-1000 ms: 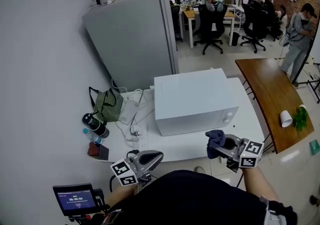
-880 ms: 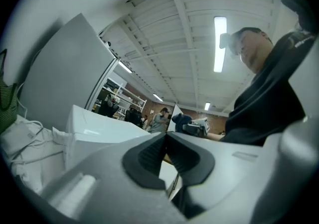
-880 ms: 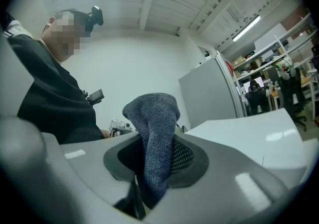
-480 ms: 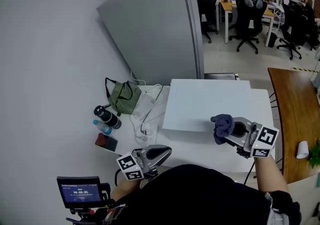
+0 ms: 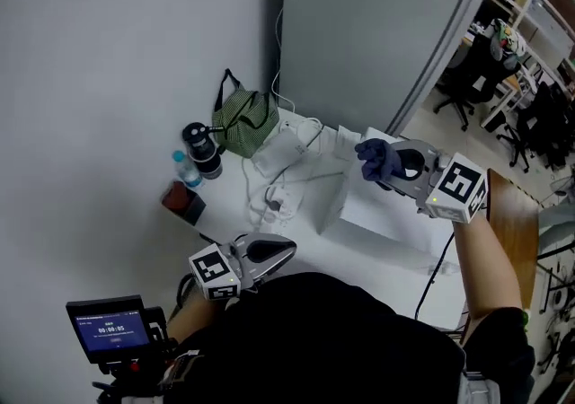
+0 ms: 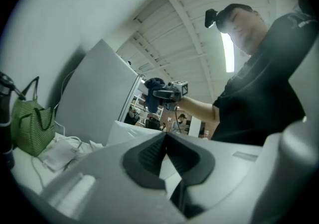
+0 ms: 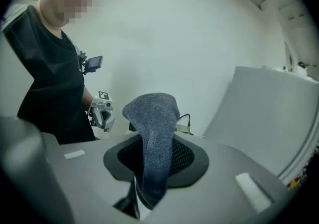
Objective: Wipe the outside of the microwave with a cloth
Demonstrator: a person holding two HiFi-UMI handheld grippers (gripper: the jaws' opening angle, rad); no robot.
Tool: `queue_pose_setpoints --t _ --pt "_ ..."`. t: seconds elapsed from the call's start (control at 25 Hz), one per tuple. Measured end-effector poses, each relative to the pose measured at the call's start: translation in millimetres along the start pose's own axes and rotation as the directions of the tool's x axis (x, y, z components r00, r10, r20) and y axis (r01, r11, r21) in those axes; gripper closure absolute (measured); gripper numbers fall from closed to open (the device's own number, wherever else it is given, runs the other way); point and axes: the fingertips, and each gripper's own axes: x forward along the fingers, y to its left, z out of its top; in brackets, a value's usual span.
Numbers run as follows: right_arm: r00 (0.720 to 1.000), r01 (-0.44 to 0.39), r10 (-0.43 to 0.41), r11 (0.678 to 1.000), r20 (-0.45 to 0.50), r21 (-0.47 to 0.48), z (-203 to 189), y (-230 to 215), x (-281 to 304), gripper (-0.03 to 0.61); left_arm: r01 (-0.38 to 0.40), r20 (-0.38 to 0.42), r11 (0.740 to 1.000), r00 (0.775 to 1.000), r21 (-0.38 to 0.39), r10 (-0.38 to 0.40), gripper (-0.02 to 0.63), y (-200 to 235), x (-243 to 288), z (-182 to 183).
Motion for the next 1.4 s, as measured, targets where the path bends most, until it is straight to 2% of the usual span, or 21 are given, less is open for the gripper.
queue_pose_setpoints --t 0.08,0.16,0.2,0.24,0.28,0.32,0.36,0.48,0.52,0.56,0.64,0.72,0.76,0.84,0.92,1.04,1.2,1.4 --pt "0.995 -0.066 0.066 0.998 -0.074 0.000 -8.7 -26.8 55.7 0.482 -0.037 0.010 0.999 0.999 -0.005 0.037 0.611 14.0 -21.8 -3.1" --pt "0.965 -0.136 0.134 0.991 -0.227 0.003 -41.9 -45.1 113.5 0.482 -0.071 0.010 0.997 0.997 0.000 0.071 0.611 25.6 -42.0 -13.2" --pt "0.928 -0.179 0.170 0.984 -0.331 0.002 -67.1 -51.4 139.4 0.482 -0.088 0.013 0.996 0.996 -0.002 0.088 0.611 28.7 -49.4 -17.8" --pt "0.873 -0.226 0.205 0.974 -0.441 0.007 -95.6 -56.3 161.5 0.482 -0.106 0.016 0.994 0.994 -0.004 0.106 0.611 30.4 -55.3 -21.8" --pt "0.802 -0.271 0.236 0.962 -0.549 0.017 -125.7 -60.9 179.6 0.482 -0.124 0.018 0.992 0.992 -0.006 0.124 0.611 32.3 -60.4 -25.4" --pt "0.715 -0.314 0.256 0.949 -0.650 0.029 -156.7 -66.8 194.9 0.482 -0.142 0.018 0.990 0.990 -0.006 0.142 0.611 36.6 -65.6 -29.2" --pt "0.616 -0.351 0.260 0.936 -0.744 0.037 -189.3 -75.2 208.8 0.482 -0.160 0.019 0.987 0.987 -0.009 0.160 0.611 44.9 -71.6 -34.1" --pt "0.268 -0.455 0.203 0.889 -0.942 0.062 -289.4 -103.4 248.7 0.482 -0.215 0.035 0.975 0.975 -0.058 0.217 0.611 84.8 -94.4 -59.0" --pt "0.163 -0.480 0.175 0.874 -0.971 0.077 -316.9 -109.8 258.9 0.482 -0.234 0.040 0.969 0.971 -0.084 0.238 0.611 94.9 -101.6 -67.9" --pt "0.070 -0.493 0.148 0.865 -0.986 0.095 -338.9 -115.2 265.4 0.482 -0.251 0.045 0.962 0.966 -0.104 0.256 0.611 101.5 -107.6 -74.8" --pt "-0.077 -0.484 0.113 0.865 -0.991 0.136 -369.0 -122.8 265.9 0.482 -0.279 0.050 0.952 0.957 -0.124 0.287 0.611 105.3 -115.0 -82.2" --pt "-0.190 -0.451 0.103 0.874 -0.976 0.180 -386.2 -123.4 252.8 0.482 -0.302 0.049 0.943 0.949 -0.137 0.311 0.611 98.6 -119.1 -82.5" --pt "-0.234 -0.438 0.097 0.878 -0.967 0.194 -391.4 -121.6 244.3 0.482 -0.314 0.045 0.939 0.945 -0.143 0.323 0.611 91.9 -121.6 -80.3" --pt "-0.294 -0.427 0.071 0.882 -0.953 0.198 -397.2 -116.5 226.2 0.482 -0.338 0.034 0.929 0.937 -0.153 0.347 0.611 73.2 -127.3 -73.1" --pt "-0.326 -0.416 0.056 0.888 -0.944 0.196 -403.3 -114.4 210.5 0.482 -0.355 0.026 0.919 0.931 -0.169 0.364 0.611 58.6 -131.3 -68.6" --pt "-0.366 -0.383 0.067 0.898 -0.928 0.216 -417.4 -119.0 204.5 0.482 -0.362 0.011 0.913 0.929 -0.189 0.371 0.611 59.7 -135.7 -73.4" --pt "-0.402 -0.332 0.104 0.909 -0.910 0.250 -418.3 -119.0 197.6 0.483 -0.362 -0.003 0.911 0.930 -0.199 0.369 0.611 54.8 -135.8 -73.6" --pt "-0.437 -0.298 0.124 0.915 -0.891 0.274 -392.6 -126.6 182.2 0.488 -0.357 0.004 0.913 0.931 -0.198 0.365 0.611 58.4 -134.5 -70.4"
